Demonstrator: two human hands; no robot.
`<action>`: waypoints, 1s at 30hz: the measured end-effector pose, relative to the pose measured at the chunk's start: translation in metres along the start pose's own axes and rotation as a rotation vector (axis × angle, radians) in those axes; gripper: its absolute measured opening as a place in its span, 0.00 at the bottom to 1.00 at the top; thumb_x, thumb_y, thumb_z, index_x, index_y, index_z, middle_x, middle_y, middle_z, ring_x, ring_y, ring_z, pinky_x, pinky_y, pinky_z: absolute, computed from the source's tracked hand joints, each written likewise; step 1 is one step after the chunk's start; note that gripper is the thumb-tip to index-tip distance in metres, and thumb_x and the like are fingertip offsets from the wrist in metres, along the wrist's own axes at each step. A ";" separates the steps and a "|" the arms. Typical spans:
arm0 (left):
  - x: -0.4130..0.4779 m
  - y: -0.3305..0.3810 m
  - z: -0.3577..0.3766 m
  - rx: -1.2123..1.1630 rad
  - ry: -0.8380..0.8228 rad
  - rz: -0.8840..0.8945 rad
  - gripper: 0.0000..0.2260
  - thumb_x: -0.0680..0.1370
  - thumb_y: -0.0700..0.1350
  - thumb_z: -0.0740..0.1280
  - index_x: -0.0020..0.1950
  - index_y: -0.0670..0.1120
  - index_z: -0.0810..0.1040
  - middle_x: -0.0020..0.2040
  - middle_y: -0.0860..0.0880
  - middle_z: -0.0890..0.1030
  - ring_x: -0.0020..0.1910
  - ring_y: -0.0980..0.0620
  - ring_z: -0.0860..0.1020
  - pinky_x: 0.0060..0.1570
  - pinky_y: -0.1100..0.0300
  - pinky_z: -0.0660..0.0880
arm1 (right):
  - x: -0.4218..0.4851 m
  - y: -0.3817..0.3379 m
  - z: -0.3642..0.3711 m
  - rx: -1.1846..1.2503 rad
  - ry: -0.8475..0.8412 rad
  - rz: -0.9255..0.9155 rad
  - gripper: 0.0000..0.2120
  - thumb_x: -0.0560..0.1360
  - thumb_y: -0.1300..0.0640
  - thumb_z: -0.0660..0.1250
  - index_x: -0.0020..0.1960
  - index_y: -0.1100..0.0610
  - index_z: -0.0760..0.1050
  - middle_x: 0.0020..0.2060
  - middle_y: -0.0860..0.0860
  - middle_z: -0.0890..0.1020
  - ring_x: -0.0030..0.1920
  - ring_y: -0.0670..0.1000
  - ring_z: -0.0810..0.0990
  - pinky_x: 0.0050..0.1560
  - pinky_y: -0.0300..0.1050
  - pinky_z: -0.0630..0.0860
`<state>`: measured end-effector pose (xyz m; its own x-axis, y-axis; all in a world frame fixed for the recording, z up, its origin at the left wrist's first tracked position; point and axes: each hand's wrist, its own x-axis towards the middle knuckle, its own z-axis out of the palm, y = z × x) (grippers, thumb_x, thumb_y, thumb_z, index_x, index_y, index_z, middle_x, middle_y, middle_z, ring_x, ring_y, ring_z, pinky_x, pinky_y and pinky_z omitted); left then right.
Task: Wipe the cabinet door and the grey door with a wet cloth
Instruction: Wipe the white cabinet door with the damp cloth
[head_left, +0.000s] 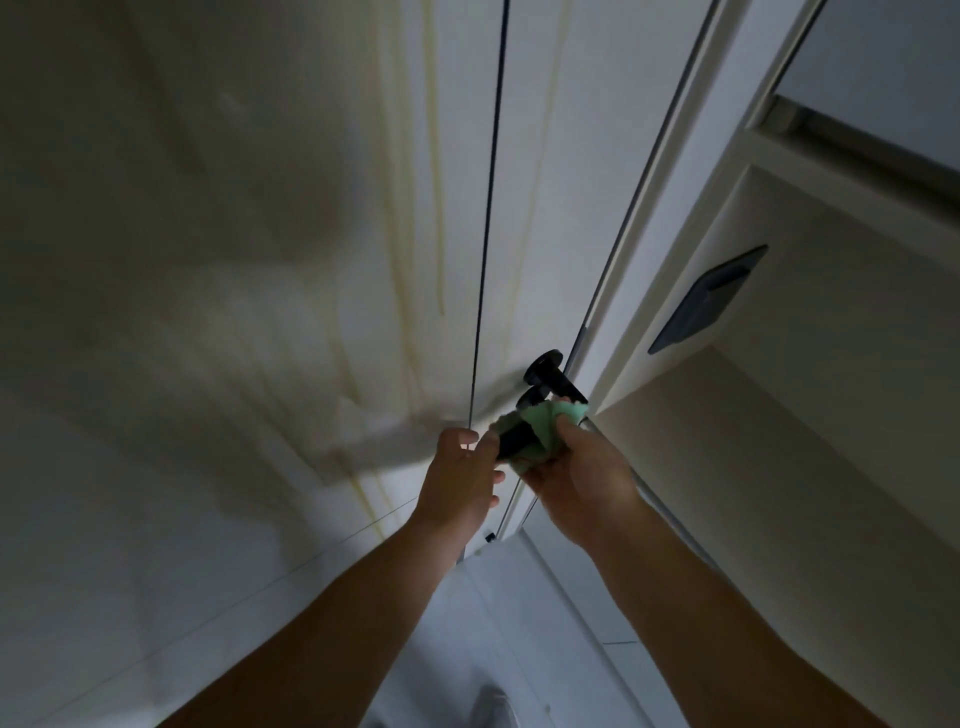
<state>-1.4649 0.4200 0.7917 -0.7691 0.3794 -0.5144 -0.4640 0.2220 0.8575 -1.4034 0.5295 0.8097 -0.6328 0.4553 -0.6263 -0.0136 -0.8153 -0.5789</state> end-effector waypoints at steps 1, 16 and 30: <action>0.000 0.001 0.000 -0.009 0.003 -0.015 0.10 0.84 0.50 0.62 0.63 0.49 0.70 0.56 0.45 0.81 0.50 0.50 0.83 0.48 0.53 0.80 | 0.003 -0.003 0.001 0.051 -0.002 -0.025 0.14 0.85 0.59 0.55 0.64 0.65 0.73 0.55 0.65 0.84 0.59 0.66 0.82 0.61 0.60 0.78; 0.003 -0.001 -0.006 -0.011 -0.041 -0.009 0.10 0.83 0.51 0.65 0.59 0.47 0.74 0.50 0.41 0.85 0.41 0.50 0.83 0.43 0.56 0.78 | 0.016 -0.020 0.003 0.014 0.018 -0.106 0.10 0.84 0.62 0.57 0.63 0.65 0.69 0.57 0.71 0.81 0.57 0.69 0.83 0.65 0.66 0.76; -0.016 0.000 -0.020 0.227 0.054 0.158 0.12 0.82 0.53 0.64 0.47 0.45 0.78 0.44 0.42 0.84 0.46 0.44 0.84 0.48 0.49 0.77 | -0.003 -0.045 -0.022 -1.478 -0.018 -1.079 0.11 0.85 0.54 0.58 0.57 0.48 0.79 0.38 0.41 0.77 0.44 0.42 0.76 0.52 0.46 0.69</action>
<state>-1.4613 0.3954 0.7996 -0.8491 0.3783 -0.3686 -0.2311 0.3614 0.9033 -1.3842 0.5728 0.8266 -0.8194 0.4953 0.2887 0.2351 0.7496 -0.6187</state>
